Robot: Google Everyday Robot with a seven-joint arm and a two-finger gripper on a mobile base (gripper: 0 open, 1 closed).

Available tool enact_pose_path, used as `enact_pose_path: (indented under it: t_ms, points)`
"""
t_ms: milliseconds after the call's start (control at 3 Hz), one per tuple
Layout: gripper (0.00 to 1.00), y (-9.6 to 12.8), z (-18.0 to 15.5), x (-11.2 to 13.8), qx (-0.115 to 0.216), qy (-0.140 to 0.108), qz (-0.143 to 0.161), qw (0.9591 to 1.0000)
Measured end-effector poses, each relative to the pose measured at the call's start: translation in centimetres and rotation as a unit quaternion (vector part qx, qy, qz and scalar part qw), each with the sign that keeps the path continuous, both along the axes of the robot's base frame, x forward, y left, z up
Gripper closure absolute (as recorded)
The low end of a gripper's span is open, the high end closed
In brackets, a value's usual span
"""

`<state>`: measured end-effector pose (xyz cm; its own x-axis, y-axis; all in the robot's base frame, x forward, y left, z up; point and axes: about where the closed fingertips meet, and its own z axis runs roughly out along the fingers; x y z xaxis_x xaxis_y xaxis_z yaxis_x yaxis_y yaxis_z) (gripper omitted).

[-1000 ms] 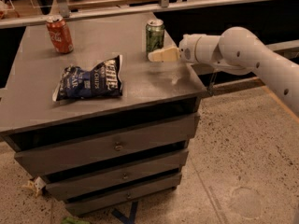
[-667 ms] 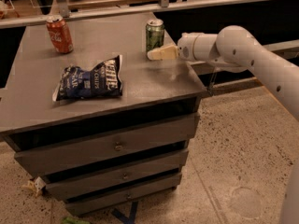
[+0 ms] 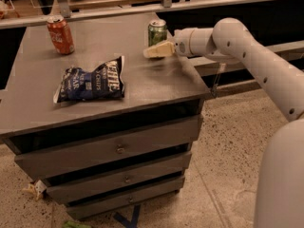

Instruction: Move green can near coke can

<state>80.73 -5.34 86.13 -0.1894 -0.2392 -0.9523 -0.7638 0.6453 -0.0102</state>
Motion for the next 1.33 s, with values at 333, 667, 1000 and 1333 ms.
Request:
enact_pose_path:
  t_ms: [333, 667, 1000, 1333]
  points:
    - [0.15, 1.3, -0.4, 0.3, -0.001, 0.012, 0.031, 0.9994]
    - [0.39, 1.9, -0.8, 0.4, -0.008, 0.020, 0.051, 0.9985]
    - [0.62, 2.9, -0.6, 0.8, -0.006, 0.016, 0.066, 0.9977]
    - [0.86, 4.8, 0.3, 1.7, 0.011, 0.005, 0.087, 0.9961]
